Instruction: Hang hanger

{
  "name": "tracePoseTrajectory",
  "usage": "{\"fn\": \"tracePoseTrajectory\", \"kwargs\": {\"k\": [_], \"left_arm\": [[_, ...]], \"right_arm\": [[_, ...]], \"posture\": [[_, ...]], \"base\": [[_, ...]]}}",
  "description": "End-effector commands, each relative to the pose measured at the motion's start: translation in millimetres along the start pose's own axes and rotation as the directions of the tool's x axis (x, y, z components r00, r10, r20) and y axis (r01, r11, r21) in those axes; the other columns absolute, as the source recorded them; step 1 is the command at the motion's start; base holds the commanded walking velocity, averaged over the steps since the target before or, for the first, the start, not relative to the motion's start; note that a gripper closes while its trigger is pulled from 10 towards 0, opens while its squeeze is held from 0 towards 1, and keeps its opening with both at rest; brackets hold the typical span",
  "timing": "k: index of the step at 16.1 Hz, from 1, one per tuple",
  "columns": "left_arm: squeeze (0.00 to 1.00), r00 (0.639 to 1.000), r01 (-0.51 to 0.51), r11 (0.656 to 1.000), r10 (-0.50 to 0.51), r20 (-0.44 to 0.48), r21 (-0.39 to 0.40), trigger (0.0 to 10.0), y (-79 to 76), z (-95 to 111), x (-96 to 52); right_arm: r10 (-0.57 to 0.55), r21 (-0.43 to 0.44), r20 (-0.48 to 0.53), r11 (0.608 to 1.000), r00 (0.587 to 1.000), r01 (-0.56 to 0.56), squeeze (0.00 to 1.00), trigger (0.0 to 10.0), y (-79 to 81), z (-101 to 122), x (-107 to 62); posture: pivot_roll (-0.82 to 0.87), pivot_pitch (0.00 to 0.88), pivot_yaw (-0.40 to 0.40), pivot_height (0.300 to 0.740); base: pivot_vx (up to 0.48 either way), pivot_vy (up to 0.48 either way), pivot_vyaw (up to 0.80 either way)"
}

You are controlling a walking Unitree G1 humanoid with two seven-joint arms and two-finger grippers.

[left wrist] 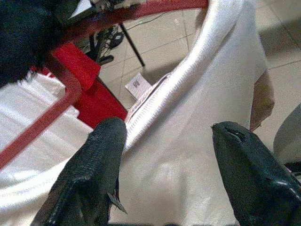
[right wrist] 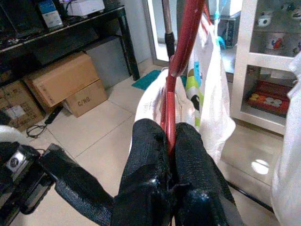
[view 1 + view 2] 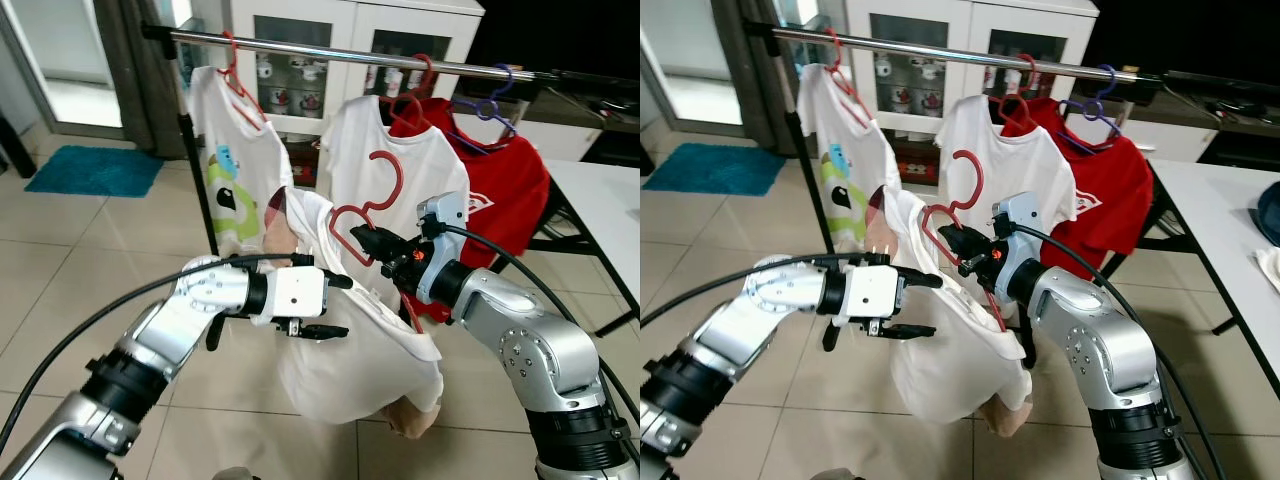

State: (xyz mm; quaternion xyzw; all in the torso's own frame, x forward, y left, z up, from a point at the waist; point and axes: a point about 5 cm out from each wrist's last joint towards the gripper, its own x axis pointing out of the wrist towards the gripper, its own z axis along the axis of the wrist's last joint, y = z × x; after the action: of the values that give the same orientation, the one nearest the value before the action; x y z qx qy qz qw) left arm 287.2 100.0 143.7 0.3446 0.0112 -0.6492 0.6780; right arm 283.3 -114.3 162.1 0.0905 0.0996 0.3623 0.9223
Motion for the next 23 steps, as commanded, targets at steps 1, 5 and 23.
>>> {"fn": "tracePoseTrajectory", "kwargs": {"k": [1,5,23], "left_arm": [[0.00,1.000,0.016,1.000,-0.017,0.015,0.017,2.8,3.7,4.7,1.8],[0.00,1.000,0.010,0.999,-0.011,0.009,0.035,0.0,14.2,0.6,10.4],[0.00,0.998,-0.056,0.977,0.057,0.001,0.207,0.0,45.0,7.0,-1.9]], "right_arm": [[0.008,-0.025,0.045,1.000,0.999,-0.007,0.00,10.0,0.3,13.9,-3.5],[0.046,-0.031,0.041,0.999,0.998,-0.045,0.00,10.0,5.5,13.9,-3.7],[0.053,-0.039,0.044,0.998,0.998,-0.052,0.00,10.0,-0.6,16.6,-5.9]], "posture": [[-0.07,0.000,-0.036,0.740],[-0.07,0.000,-0.026,0.740],[-0.08,0.000,-0.016,0.740]], "base": [[0.000,0.000,0.00],[0.000,0.000,0.00],[0.000,0.000,0.00]]}}
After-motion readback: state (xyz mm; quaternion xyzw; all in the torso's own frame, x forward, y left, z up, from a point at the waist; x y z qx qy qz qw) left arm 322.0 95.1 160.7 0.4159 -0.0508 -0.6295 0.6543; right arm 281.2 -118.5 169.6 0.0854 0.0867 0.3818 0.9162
